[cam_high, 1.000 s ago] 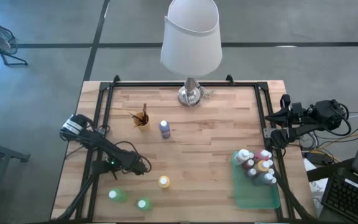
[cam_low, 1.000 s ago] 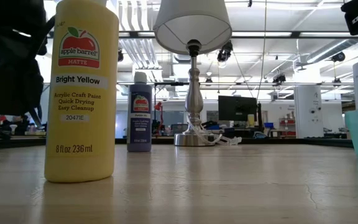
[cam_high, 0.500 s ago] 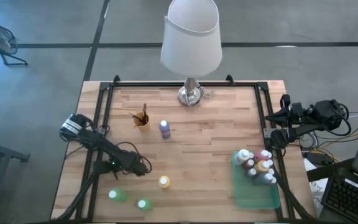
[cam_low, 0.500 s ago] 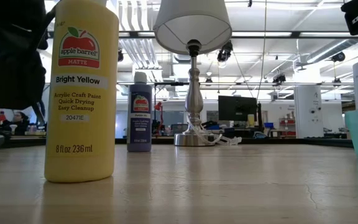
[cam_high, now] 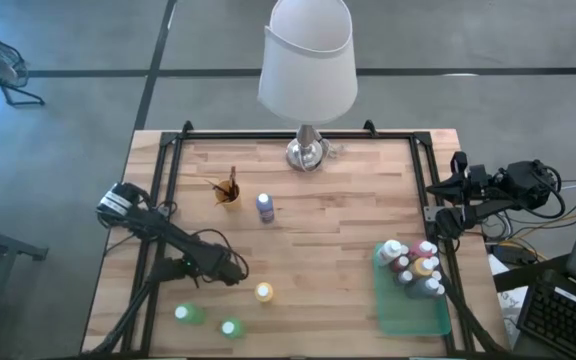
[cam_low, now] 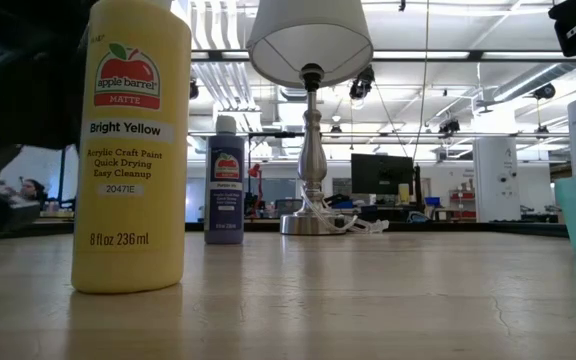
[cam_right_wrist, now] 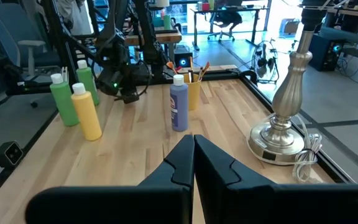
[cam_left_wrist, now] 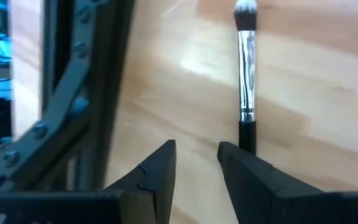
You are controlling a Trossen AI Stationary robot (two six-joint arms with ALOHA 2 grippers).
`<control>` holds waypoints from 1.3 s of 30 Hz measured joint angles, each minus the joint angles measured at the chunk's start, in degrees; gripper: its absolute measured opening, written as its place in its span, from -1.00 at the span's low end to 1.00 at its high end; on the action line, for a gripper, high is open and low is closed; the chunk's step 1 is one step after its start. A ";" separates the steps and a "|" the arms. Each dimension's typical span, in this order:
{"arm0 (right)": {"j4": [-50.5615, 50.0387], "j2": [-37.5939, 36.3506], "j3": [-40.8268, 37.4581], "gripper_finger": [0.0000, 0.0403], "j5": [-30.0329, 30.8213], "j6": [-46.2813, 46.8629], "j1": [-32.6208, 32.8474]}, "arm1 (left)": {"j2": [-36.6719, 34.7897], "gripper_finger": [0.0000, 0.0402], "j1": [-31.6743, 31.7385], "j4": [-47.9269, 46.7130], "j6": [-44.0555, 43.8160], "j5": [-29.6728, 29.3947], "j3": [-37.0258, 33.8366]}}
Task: Pick & Place Paint Supplies
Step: Put the silver paint brush into the yellow cup
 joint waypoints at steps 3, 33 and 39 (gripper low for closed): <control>0.00 0.00 0.00 -0.96 0.02 0.00 0.00 | -0.04 -0.32 0.85 -1.17 0.43 -2.65 1.00; 0.00 0.00 -0.02 -0.96 0.02 0.00 0.02 | -8.41 -0.32 4.74 -13.63 -2.65 -24.95 3.77; 0.00 0.01 -0.02 -0.96 0.02 0.00 0.01 | -8.41 -0.32 7.09 -10.14 -2.61 -25.78 1.50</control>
